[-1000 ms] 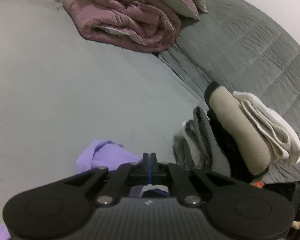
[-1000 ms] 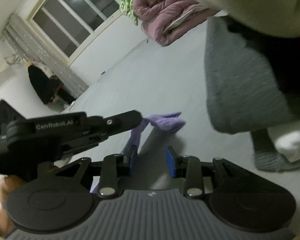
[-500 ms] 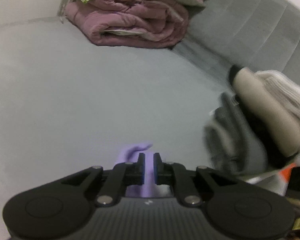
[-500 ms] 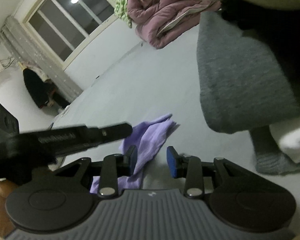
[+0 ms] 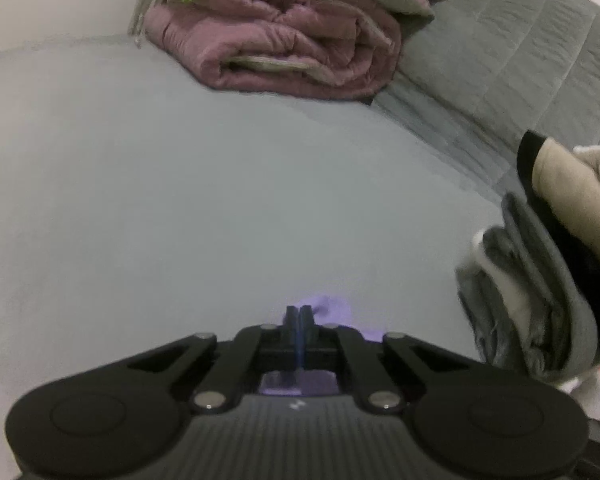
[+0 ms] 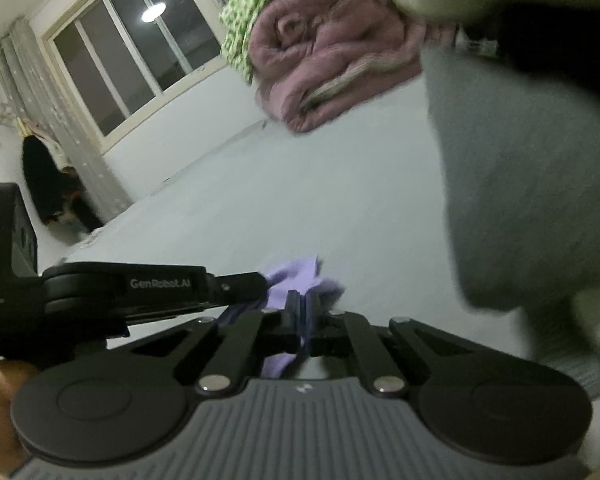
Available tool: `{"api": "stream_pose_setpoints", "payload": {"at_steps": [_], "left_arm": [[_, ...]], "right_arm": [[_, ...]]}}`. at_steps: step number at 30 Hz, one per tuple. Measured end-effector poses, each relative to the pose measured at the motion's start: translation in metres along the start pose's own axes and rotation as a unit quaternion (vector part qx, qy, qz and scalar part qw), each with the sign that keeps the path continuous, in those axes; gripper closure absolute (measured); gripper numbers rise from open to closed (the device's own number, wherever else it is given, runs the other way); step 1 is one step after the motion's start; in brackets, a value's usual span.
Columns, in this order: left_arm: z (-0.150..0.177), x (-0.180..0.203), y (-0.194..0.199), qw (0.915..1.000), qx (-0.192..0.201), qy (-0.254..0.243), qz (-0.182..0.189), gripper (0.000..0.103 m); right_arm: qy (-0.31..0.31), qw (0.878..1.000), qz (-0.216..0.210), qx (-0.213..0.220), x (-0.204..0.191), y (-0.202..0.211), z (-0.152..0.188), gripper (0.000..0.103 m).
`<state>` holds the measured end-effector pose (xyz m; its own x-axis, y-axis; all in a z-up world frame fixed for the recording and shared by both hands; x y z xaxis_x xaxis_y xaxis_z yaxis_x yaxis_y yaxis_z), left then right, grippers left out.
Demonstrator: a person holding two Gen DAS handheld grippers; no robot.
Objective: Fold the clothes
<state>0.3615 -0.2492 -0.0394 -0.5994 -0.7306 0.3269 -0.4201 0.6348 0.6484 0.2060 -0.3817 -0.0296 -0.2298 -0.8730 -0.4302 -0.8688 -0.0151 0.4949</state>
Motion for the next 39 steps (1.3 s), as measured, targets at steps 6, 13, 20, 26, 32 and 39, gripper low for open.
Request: {"api": "stream_pose_setpoints", "payload": {"at_steps": [6,13,20,26,32,39], "left_arm": [[-0.007,0.004,0.007,0.9980,0.061,0.001,0.017,0.103],[-0.006,-0.004,-0.013,0.9996,0.025,0.012,-0.007,0.103],[-0.011,-0.014,-0.017,0.9971,0.001,0.066,0.039,0.090],[-0.012,-0.003,-0.023,0.9948,-0.017,0.068,0.074,0.077],[-0.018,0.004,-0.033,0.9929,-0.033,0.071,0.089,0.078],[-0.023,0.006,-0.033,0.9898,-0.044,0.085,0.106,0.078]], "right_arm": [[0.041,0.996,0.061,0.044,-0.006,0.018,-0.002,0.100],[0.059,0.994,0.092,-0.011,-0.002,0.005,0.004,0.096],[-0.023,0.999,0.041,-0.021,0.022,0.011,0.003,0.071],[-0.045,0.999,0.028,-0.008,0.025,0.011,0.002,0.070],[-0.050,0.998,0.032,-0.002,0.023,0.011,-0.001,0.070],[-0.072,0.997,0.032,0.011,0.029,0.011,-0.001,0.071]]}}
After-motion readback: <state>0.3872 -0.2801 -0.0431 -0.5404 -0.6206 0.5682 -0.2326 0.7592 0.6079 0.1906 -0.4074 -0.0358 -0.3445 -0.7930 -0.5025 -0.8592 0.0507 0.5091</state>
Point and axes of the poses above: each gripper's, at about its wrist camera, not at the fingertips, and y roughly against the way its jaws point, x to its right, z to its underside, the point moved 2 cm from there along -y, roughly the way its jaws point, and after that the axes turned 4 degrees about -x, right-handed, at the moved point
